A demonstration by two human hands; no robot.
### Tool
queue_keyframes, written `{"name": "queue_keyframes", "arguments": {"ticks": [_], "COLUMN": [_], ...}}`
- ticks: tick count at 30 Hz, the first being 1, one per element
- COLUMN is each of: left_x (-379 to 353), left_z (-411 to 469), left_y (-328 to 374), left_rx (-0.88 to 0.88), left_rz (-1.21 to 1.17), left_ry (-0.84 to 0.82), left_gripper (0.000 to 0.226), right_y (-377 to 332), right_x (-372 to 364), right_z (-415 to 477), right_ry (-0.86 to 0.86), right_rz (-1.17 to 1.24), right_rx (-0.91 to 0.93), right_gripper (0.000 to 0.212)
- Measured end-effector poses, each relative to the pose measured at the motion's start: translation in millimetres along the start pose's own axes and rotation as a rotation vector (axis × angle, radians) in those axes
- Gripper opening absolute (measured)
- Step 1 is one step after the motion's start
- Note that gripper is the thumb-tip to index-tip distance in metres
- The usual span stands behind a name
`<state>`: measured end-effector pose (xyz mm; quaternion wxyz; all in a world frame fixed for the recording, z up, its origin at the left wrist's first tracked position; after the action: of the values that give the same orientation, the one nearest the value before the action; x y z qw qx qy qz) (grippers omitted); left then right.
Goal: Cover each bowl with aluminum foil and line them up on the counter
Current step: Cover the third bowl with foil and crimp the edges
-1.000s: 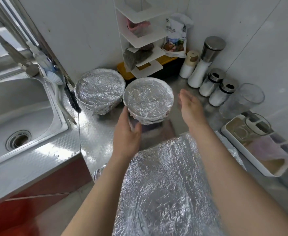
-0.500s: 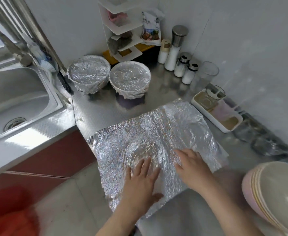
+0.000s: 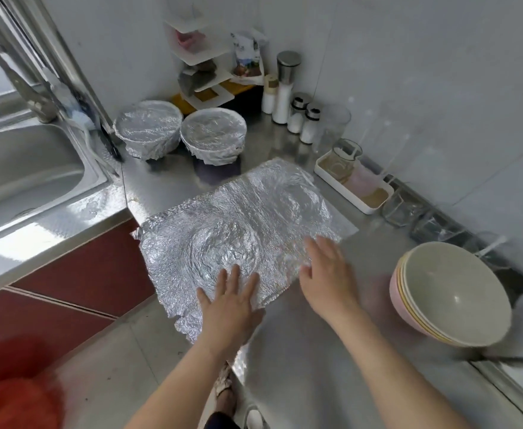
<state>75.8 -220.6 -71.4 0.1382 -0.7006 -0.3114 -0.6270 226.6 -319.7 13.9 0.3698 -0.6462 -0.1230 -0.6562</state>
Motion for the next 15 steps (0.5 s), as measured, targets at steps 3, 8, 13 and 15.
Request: {"name": "queue_keyframes", "arguments": {"ticks": [3, 8, 13, 15], "left_x": [6, 24, 65, 71], "left_z": [7, 11, 15, 13], "left_y": [-3, 8, 129, 181], "left_rx": [0.047, 0.148, -0.052, -0.088], "left_rz": [-0.014, -0.007, -0.453, -0.621], "left_ry": [0.025, 0.035, 0.188, 0.129], "left_gripper": [0.075, 0.081, 0.05, 0.042], "right_y": [12, 72, 107, 110], "right_x": [69, 97, 77, 80], "right_z": [-4, -26, -40, -40], "right_ry": [0.385, 0.481, 0.11, 0.063], "right_rz": [-0.088, -0.124, -0.225, -0.229], "right_rx": [-0.01, -0.308, -0.445, -0.41], "right_gripper": [0.053, 0.061, 0.037, 0.02]}}
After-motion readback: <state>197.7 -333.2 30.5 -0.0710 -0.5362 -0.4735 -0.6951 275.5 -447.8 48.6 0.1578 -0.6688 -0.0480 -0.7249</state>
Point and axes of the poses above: each hand's wrist, its own z-axis towards the middle knuckle, its own x-axis out of the back of the hand, y = z × x, the point moved 7 cm from there along z, towards the middle knuckle, and after that the axes turned 14 degrees about y, right-handed, at the moved point
